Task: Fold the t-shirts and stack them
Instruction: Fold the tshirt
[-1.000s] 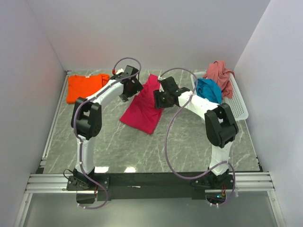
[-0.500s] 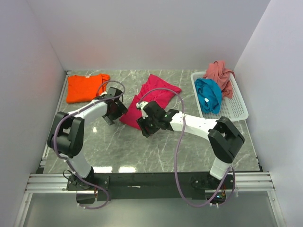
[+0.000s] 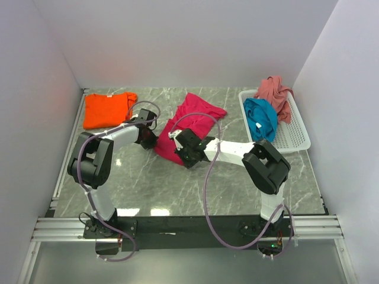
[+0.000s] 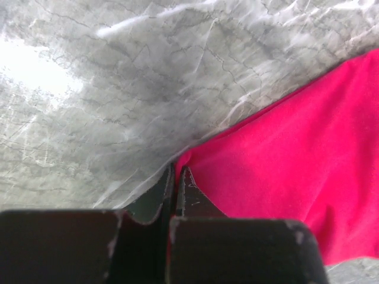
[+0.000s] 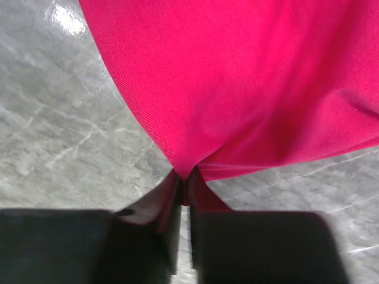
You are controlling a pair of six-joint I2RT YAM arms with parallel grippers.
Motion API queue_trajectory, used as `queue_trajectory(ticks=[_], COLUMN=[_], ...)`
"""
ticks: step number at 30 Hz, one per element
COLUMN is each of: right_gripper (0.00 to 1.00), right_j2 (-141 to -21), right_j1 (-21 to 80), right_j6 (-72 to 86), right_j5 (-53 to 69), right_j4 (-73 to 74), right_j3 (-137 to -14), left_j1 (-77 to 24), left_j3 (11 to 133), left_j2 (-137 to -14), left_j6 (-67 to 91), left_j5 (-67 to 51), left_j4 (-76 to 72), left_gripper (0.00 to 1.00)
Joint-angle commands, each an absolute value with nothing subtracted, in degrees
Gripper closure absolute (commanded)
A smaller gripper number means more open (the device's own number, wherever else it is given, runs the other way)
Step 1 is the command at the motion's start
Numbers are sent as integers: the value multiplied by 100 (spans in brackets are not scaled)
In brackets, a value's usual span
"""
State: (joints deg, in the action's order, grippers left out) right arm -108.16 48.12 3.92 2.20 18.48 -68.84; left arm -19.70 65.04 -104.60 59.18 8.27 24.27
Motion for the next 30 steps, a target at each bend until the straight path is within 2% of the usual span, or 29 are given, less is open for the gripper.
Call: queue_trajectory(ticks=[1,3,8,13,16,20,30], right_gripper=[95,100,100,100,100,100,100], right_j2=[-10759,-10357,-9301,-8201,-7937,-7928,-8024], right_j1=[4912,5062,5659,5695,5459,4809,3007], right_j6=[667,799,1387,1907,1873,1899,1863], right_j5=[175,298,1071,1486,1450,1564,1731], right_j4=[1731,1688,1530,1801,2056,2232,2276], right_j3=[-6918,-6681,-5881,-5563,-5677,-5818,-5949], left_j1=[-1969,-1977,-1978,-1978,-1978,-1986,-2144], left_j3=[6329,5969,5056,4843,5001,5814,8523], left_j2=[-10434,-9926,-8616,-7174,-6768,-7065,-9700], left_j6=[5862,6019,6468,6697,6540,6328,5661], left_j5=[1080,1177,1485,1643,1530,1362,1222], left_j4=[2636,2812,3347,3928,3554,3234,2945], left_gripper=[99,99,99,99,99,99,99])
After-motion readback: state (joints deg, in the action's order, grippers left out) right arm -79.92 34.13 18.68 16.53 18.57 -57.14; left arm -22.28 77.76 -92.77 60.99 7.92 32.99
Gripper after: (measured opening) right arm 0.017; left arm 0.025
